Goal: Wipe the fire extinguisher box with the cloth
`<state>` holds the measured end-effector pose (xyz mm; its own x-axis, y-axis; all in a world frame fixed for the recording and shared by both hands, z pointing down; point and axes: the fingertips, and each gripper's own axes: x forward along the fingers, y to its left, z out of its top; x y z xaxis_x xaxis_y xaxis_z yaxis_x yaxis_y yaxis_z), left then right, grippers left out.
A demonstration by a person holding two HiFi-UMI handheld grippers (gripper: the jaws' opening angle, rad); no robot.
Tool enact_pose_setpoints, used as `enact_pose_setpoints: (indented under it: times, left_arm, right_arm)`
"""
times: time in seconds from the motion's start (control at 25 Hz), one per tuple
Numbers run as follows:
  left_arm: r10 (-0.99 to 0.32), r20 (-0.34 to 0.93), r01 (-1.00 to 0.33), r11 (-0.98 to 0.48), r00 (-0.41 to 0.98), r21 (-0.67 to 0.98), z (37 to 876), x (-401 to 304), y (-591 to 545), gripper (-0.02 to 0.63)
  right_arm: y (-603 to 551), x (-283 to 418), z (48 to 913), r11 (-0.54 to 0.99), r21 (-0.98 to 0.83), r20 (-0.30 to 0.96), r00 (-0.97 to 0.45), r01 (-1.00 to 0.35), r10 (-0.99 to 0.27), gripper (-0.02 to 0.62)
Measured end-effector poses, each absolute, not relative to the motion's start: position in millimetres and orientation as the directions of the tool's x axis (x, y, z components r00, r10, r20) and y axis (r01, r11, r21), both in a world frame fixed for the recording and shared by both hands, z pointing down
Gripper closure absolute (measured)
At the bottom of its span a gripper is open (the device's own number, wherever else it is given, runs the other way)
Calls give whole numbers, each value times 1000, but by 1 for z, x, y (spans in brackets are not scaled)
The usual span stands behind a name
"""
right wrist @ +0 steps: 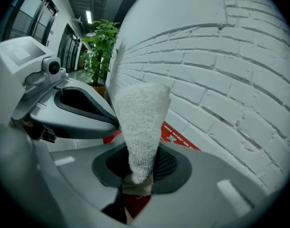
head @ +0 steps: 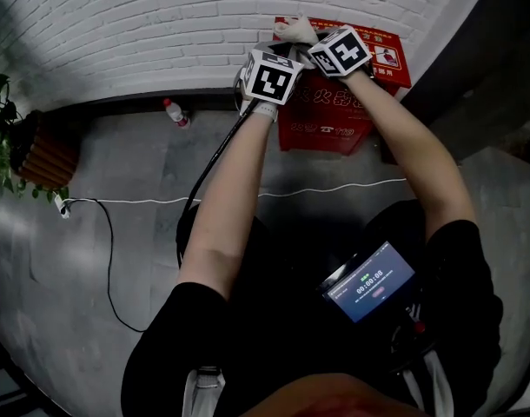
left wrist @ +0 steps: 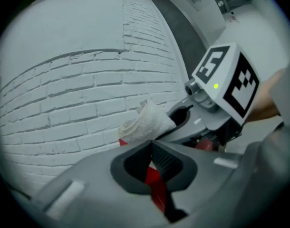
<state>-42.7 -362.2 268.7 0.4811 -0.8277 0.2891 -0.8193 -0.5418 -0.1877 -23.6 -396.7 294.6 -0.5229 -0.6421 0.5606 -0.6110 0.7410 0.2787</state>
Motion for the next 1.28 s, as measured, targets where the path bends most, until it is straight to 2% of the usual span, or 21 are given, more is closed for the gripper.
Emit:
enact_pose_setpoints:
  times: [0.52,1.28]
  left_arm:
    - [-772,298,-771,-619,561,-152,271,43,-351,603]
    - [-733,270,-720,-674,624,-165,278,125,-324,603]
  right_arm:
    - [-388,60,291,703,258,533,-509,-663,-676,505]
    - [-368,224,295,544,285,544,-334,-789,-770,505]
